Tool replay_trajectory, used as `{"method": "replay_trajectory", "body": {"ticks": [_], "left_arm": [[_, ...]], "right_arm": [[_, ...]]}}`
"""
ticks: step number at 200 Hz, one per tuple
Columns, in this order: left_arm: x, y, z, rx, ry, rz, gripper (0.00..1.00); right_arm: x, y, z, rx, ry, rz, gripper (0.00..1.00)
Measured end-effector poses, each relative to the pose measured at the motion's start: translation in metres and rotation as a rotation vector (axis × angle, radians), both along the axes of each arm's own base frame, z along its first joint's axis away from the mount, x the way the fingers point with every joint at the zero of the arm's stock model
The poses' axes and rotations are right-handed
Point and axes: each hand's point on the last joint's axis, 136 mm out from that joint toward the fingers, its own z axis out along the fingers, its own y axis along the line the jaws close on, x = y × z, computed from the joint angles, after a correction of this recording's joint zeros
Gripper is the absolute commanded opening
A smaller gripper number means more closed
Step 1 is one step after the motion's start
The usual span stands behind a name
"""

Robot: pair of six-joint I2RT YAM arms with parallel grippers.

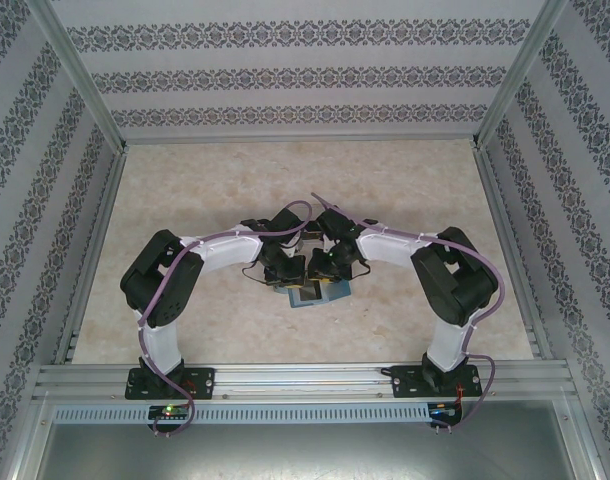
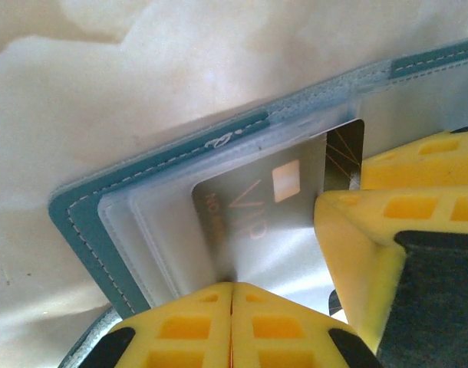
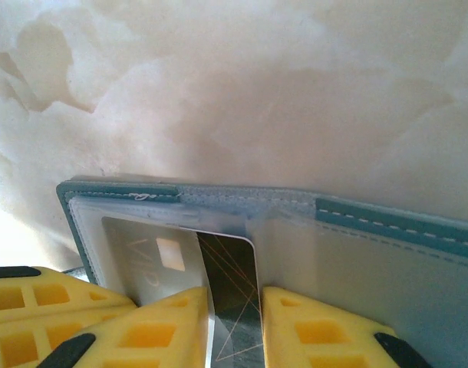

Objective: Take the credit cards out of the card holder

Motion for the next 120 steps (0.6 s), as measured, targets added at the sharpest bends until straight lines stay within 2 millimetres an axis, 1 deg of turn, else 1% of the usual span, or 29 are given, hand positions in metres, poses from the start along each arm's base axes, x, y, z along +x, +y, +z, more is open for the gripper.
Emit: {"method": "replay_trajectory", "body": {"ticks": [64, 120], "left_arm": [[0.0003, -0.0003, -0.0002, 0.003, 0.002, -0.003, 0.07], [0.0004, -0.0004, -0.0005, 0.006, 0.007, -0.003, 0.07]], "right_arm": [[0.0000, -0.0014, 0.0032, 0.037, -0.011, -0.019, 0.19], [0.0000, -0.0029, 0.0030, 0.075, -0.001, -0.034, 0.14]]}}
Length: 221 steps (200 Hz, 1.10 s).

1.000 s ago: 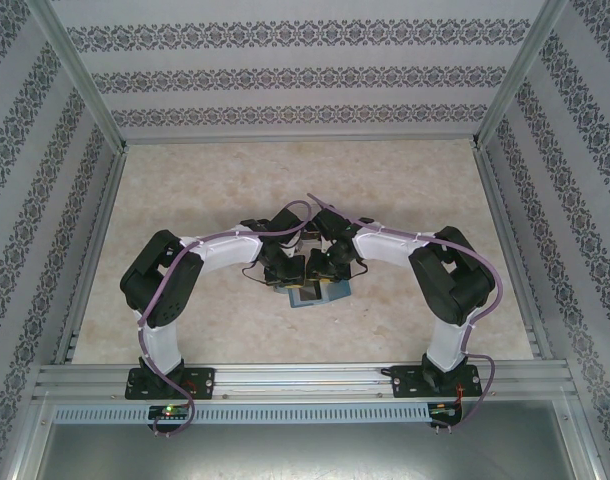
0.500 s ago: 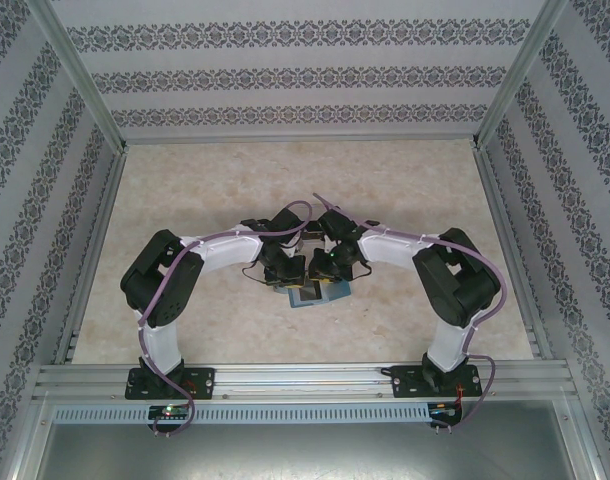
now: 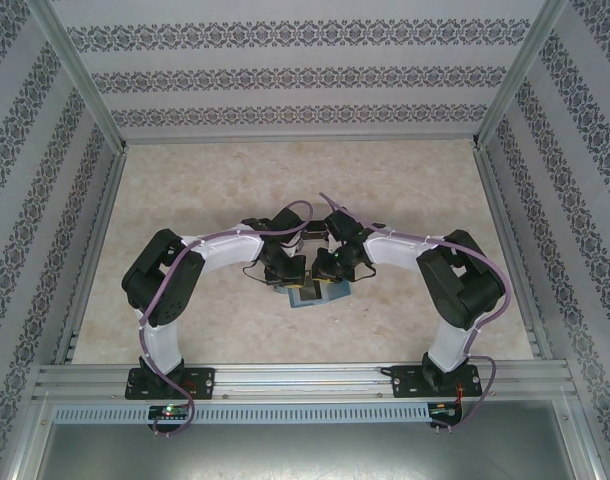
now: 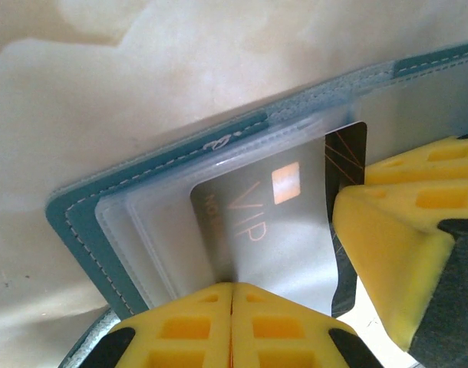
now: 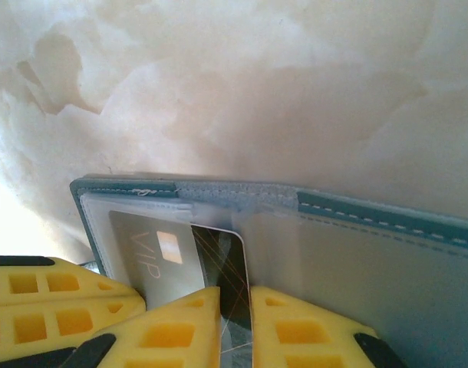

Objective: Take the credit cards out of the card holder

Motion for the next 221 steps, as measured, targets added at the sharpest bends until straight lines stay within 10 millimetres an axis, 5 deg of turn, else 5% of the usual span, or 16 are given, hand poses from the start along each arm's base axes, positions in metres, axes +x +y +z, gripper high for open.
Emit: {"method": "replay_trajectory", "body": {"ticks": [86, 175, 221], "left_arm": [[0.000, 0.000, 0.000, 0.003, 0.004, 0.000, 0.07], [0.000, 0.001, 0.001, 0.007, 0.004, 0.000, 0.08], [0.000, 0.002, 0.000, 0.017, -0.002, 0.001, 0.09]], "right_arm": [[0.001, 0.002, 0.005, 0.072, -0.011, -0.016, 0.00], [0.001, -0.003, 0.011, 0.061, -0.038, 0.004, 0.00], [0.005, -0.025, 0.018, 0.013, -0.061, -0.003, 0.00]]}}
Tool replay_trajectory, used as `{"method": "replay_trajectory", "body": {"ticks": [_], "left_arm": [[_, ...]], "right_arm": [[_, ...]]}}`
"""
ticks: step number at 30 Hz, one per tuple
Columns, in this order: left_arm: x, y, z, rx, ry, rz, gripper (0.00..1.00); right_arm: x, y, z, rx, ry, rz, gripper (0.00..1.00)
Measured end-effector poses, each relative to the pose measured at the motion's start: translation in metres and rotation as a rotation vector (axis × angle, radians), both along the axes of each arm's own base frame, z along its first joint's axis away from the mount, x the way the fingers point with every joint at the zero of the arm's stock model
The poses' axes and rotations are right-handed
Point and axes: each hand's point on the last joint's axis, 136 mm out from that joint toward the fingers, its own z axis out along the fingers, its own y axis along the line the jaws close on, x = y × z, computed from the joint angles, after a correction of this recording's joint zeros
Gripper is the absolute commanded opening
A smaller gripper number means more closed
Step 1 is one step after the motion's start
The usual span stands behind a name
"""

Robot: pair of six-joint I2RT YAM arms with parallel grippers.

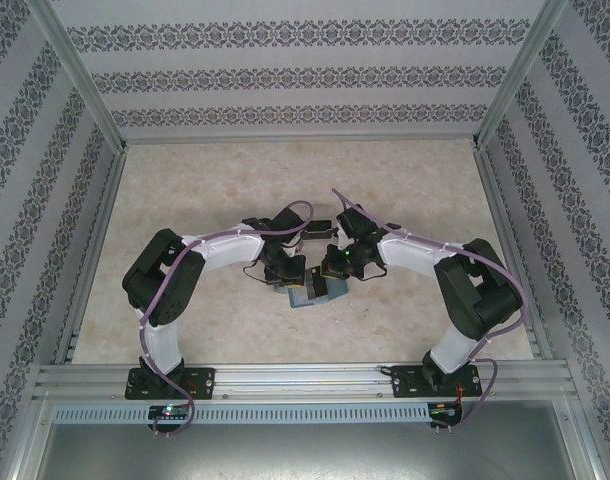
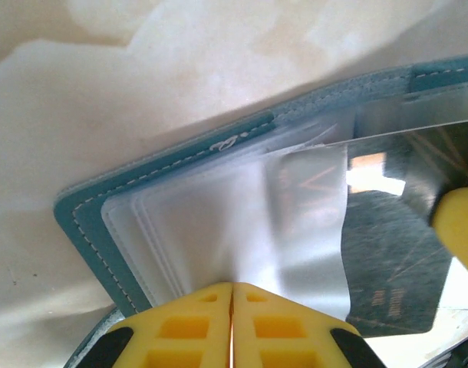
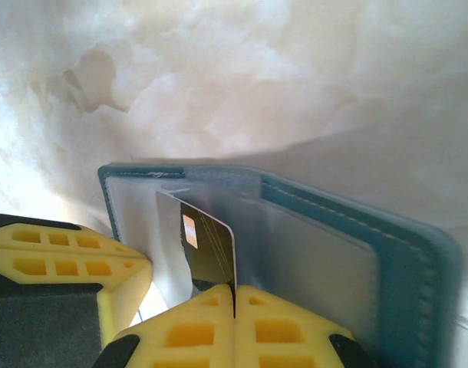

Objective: Take the credit cards out of the card holder

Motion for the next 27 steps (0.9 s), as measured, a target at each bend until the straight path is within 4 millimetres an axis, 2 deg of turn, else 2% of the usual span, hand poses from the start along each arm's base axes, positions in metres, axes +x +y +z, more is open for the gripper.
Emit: {"method": "replay_trajectory", "body": {"ticks": [16, 27], "left_arm": [[0.000, 0.000, 0.000, 0.004, -0.003, -0.002, 0.11], [0.000, 0.000, 0.000, 0.004, -0.003, -0.002, 0.11]], "right_arm": [[0.003, -0.015, 0.015, -0.125, -0.033, 0.081, 0.00], [0.004, -0.014, 0.021, -0.153, -0.050, 0.106, 0.00]]}}
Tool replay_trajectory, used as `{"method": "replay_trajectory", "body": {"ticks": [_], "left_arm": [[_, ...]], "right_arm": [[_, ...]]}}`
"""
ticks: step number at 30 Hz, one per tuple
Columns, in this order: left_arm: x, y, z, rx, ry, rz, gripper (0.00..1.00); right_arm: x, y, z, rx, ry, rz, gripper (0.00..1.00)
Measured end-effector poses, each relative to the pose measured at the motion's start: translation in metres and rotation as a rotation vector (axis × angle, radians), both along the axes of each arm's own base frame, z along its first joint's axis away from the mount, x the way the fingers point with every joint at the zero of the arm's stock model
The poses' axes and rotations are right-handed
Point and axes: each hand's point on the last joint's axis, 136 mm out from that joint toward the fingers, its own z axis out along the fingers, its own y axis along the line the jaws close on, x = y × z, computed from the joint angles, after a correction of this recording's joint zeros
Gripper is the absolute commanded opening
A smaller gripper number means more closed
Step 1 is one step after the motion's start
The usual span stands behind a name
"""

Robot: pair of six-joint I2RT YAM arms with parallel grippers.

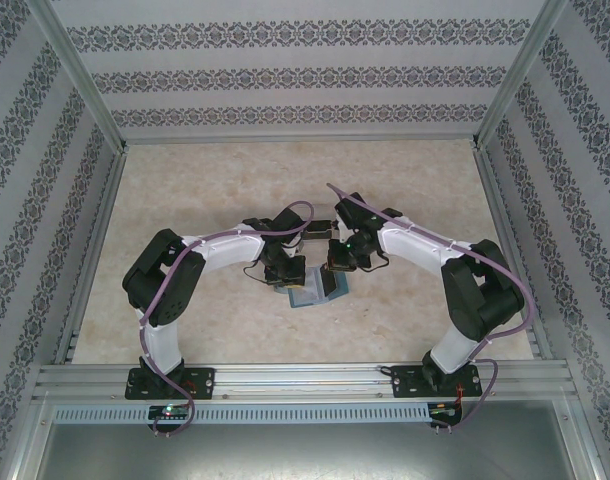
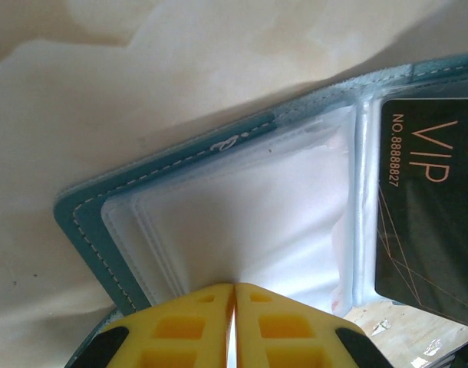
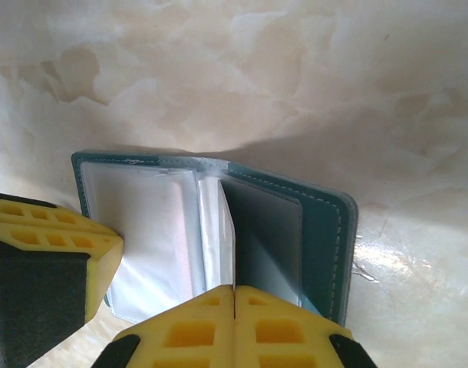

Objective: Take the credit cards out of the card holder

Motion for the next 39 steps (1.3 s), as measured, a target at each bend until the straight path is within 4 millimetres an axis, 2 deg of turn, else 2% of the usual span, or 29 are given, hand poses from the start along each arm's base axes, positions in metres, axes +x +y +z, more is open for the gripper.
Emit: {"method": "replay_trajectory", "body": {"ticks": [6, 9, 16, 23, 31, 39], "left_arm": [[0.000, 0.000, 0.000, -0.001, 0.000, 0.000, 0.11], [0.000, 0.000, 0.000, -0.001, 0.000, 0.000, 0.11], [0.000, 0.000, 0.000, -0.001, 0.000, 0.000, 0.11], [0.000, 0.000, 0.000, -0.001, 0.000, 0.000, 0.11], [0.000, 0.000, 0.000, 0.000, 0.000, 0.000, 0.11], [0.000, 0.000, 0.000, 0.000, -0.001, 0.000, 0.11]], "right_arm": [[-0.006, 0.015, 0.000, 0.000, -0.005, 0.035, 0.04], [-0.006, 0.019, 0.002, 0.003, -0.007, 0.031, 0.07], [-0.010, 0.026, 0.002, 0.009, 0.001, 0.019, 0.09], [-0.014, 0.027, 0.001, 0.001, 0.014, 0.012, 0.10], [-0.020, 0.018, -0.003, -0.062, 0.022, 0.010, 0.13], [-0.027, 0.011, -0.006, -0.108, 0.045, 0.012, 0.09]]}}
